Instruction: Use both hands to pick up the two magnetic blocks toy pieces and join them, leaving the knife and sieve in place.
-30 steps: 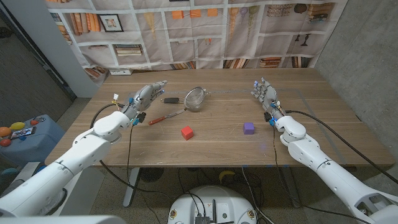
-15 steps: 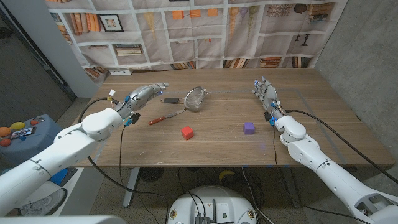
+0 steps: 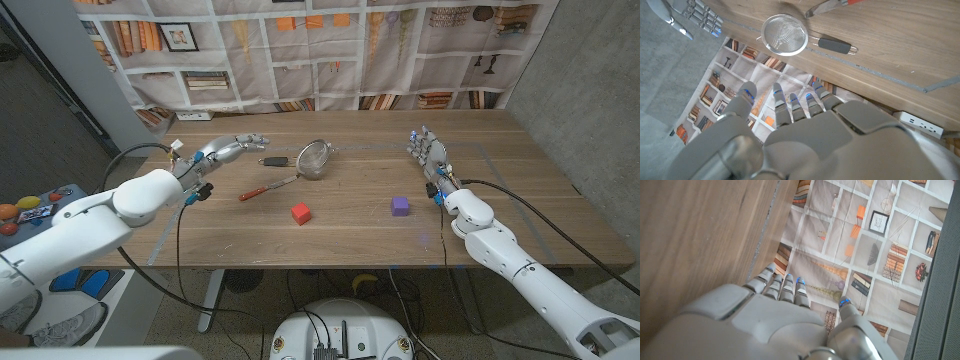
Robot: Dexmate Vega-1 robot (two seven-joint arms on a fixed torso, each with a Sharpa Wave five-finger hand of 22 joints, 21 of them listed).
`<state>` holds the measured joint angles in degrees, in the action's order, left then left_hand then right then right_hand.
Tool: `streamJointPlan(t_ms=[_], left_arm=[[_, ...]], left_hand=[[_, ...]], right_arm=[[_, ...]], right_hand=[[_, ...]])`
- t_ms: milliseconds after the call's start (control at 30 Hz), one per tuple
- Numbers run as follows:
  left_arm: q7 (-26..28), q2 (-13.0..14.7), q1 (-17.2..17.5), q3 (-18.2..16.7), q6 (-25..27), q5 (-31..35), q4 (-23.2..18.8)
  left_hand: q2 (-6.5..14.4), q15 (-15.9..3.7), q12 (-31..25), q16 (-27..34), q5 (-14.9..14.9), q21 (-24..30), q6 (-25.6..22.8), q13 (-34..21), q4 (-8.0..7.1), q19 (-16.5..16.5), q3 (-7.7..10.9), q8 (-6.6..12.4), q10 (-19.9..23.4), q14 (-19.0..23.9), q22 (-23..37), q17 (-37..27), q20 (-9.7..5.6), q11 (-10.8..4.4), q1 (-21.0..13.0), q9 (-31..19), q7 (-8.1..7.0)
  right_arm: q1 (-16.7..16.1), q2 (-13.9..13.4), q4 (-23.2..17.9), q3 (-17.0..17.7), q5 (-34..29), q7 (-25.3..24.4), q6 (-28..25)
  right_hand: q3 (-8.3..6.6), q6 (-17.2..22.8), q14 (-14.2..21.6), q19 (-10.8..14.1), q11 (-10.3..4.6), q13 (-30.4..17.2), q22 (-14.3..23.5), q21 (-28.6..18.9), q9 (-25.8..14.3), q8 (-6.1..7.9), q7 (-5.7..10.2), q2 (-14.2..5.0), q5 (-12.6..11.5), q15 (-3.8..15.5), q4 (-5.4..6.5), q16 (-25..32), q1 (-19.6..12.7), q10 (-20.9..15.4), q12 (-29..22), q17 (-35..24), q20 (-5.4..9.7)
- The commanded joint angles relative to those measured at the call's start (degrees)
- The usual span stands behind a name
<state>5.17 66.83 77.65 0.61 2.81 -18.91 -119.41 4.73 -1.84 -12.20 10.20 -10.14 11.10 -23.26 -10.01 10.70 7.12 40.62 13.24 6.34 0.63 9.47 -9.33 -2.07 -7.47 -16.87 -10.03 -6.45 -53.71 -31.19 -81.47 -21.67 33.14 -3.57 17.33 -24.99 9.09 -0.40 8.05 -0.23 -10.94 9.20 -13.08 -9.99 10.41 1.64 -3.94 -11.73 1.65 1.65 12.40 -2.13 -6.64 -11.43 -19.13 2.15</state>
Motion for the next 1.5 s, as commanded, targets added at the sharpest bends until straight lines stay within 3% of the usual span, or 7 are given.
streamJointPlan(t_ms=[33, 267, 733, 1067, 1500], left_arm=[[-4.32, 3.31, 4.61, -5.64, 4.28, 11.22, -5.35], [-9.27, 4.74, 4.45, -7.05, 5.57, 16.74, -7.07], [-15.3, 7.61, -2.54, -1.28, 2.09, 25.58, -6.41], [-20.12, 10.15, -12.41, 6.57, -2.56, 32.22, -5.64], [-24.19, 8.61, -22.25, 14.81, -8.91, 42.05, -3.98]], left_hand=[[-0.48, -3.44, 0.32, 0.01, 0.22, 0.27, -0.03, -0.08, 0.31, 0.6, -0.47, -0.49, 0.22, 0.09, 0.14, -0.21, -1.35, -0.51, -0.94, -0.05, -0.95], [-1.75, -3.78, 0.46, -0.09, 0.08, 0.1, 0.1, -0.09, 0.57, 0.81, -0.71, -0.74, 0.39, -0.07, 0.12, -0.23, -1.68, -1.18, -2.01, -0.05, -1.56], [-4.57, -4.29, 1.14, -0.34, -0.3, -0.38, 1.45, -0.14, 0.54, 0.65, -1.01, -1.48, -0.49, -1.46, 0.12, -0.33, -2.2, -1.77, -5.47, -0.1, -3.28], [-6.39, -4.82, 1.37, -0.31, -0.43, -0.53, 1.05, -0.16, 0.51, 0.44, -1.34, -1.27, -1.25, -2.27, 0.12, -0.37, -3.02, -2.5, -7.45, -0.21, -4.28], [-8.23, -5.02, 1.53, -0.2, -0.45, -0.6, 1.46, -0.17, 0.44, 0.25, -1.73, -1.3, -1.81, -2.51, 0.12, -0.4, -3.44, -3.0, -9.33, -0.28, -4.79]], right_arm=[[-1.32, 0.37, -0.18, 0.39, -0.19, -1.32, 0.77], [-2.17, 0.29, -0.56, 0.82, -0.4, -2.17, 1.34], [-3.07, 0.28, -0.65, 1.2, -0.91, -3.14, 2.1], [-4.22, 0.24, -1.08, 1.72, -1.07, -3.94, 2.94], [-5.43, -0.34, -1.99, 2.52, -0.21, -3.88, 2.87]], right_hand=[[0.09, -0.22, -0.22, -0.13, -0.05, 0.01, 0.26, 0.08, -0.11, 0.06, -0.1, -0.18, -0.25, 0.54, -0.15, -0.2, 0.02, 0.06, 0.17, -0.06, 1.6], [0.19, -0.24, -0.24, -0.05, 0.0, 0.02, 0.26, 0.27, -0.11, 0.08, -0.07, -0.29, -0.23, 0.37, -0.24, -0.2, -0.02, 0.1, 0.2, 0.05, 1.62], [0.32, -0.21, -0.28, 0.05, -0.04, 0.04, 0.27, 0.67, -0.1, 0.14, 0.0, -0.63, -0.2, 0.12, -0.45, -0.2, -0.17, 0.03, 0.2, 0.29, 1.38], [0.45, -0.24, -0.36, 0.08, -0.18, 0.04, 0.27, 0.89, -0.1, 0.15, 0.05, -0.75, -0.16, 0.08, -0.53, -0.2, -0.17, 0.05, 0.22, 0.4, 1.29], [0.57, -0.23, -0.46, 0.11, -0.12, 0.05, 0.27, 1.17, -0.1, 0.18, 0.08, -0.94, -0.13, -0.01, -0.7, -0.21, -0.25, 0.13, 0.26, 0.55, 1.17]])
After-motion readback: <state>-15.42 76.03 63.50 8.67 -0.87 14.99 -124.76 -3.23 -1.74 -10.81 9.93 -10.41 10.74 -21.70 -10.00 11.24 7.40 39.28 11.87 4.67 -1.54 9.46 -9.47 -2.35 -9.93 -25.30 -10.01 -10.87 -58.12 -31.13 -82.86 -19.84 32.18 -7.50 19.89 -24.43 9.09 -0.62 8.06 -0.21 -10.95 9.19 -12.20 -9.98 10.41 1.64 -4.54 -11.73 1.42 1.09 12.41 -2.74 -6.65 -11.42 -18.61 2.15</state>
